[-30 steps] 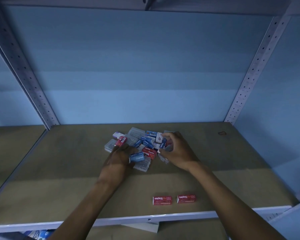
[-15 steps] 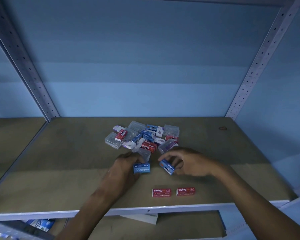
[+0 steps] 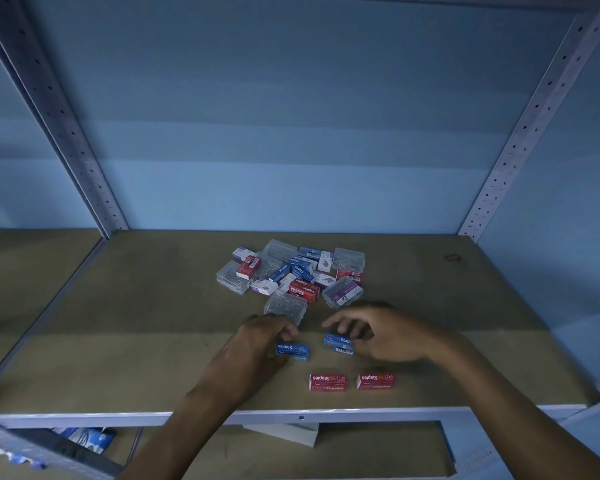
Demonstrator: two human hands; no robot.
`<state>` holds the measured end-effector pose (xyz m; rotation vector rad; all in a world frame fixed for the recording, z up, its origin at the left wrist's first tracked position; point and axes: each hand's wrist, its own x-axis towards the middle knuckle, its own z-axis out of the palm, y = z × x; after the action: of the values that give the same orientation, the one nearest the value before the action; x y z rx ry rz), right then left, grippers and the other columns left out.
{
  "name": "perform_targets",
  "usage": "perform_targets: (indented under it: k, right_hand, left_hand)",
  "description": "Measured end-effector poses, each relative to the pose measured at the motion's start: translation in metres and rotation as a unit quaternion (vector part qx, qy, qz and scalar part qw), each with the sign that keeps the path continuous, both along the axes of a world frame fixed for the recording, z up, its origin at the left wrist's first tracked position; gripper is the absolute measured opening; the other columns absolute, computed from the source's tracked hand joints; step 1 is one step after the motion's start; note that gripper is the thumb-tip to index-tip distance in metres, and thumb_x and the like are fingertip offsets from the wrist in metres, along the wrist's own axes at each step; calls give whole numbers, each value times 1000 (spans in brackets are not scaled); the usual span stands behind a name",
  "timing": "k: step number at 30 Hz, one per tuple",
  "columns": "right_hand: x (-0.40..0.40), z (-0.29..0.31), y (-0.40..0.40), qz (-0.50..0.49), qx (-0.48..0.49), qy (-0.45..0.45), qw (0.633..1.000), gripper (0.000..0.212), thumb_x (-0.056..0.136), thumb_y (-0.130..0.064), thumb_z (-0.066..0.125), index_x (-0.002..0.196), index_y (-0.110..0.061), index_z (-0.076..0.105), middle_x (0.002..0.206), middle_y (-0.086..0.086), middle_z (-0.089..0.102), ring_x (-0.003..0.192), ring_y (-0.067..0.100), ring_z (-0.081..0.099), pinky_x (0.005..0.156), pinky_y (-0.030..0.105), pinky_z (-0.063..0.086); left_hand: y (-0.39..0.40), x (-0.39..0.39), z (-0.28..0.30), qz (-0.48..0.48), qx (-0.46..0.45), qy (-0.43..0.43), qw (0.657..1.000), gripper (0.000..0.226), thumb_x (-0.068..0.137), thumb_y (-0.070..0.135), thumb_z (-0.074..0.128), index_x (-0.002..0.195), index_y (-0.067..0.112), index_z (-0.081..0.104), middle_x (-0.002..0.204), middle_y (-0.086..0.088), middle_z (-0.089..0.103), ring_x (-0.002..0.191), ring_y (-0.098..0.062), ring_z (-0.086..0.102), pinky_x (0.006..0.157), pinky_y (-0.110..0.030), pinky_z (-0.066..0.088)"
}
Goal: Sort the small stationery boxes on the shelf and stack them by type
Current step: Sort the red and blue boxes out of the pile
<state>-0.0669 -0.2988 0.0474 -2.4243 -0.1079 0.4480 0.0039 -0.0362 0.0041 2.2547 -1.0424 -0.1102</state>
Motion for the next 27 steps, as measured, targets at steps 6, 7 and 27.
perform_targets:
  k: [6,7,27]
  right_hand:
    - [3,-11,7,-60,-29,-66,996,17,82,-20,82,98,-27,79,81,-11,72,75,4,67,69,17,54]
    - [4,-12,8,-66,-31,-77,994,16,82,-19,81,96,-27,80,80,-11,72,74,4,67,68,17,55]
    - [1,-14,2,-71,-97,-95,988,25,90,-31,73,116,-33,71,108,-17,65,83,-4,58,70,10,42]
  left_hand:
    - [1,7,-8,28,50,-38,998,21,74,33,76,92,36,67,94,21,65,87,0,56,79,-24,52]
    - [0,7,-9,29,54,-38,997,20,74,34,75,92,35,67,94,20,66,87,-1,57,79,-27,53]
    - [-4,1,1,57,59,-13,997,16,77,32,77,92,32,71,99,12,68,88,-3,56,77,-15,42]
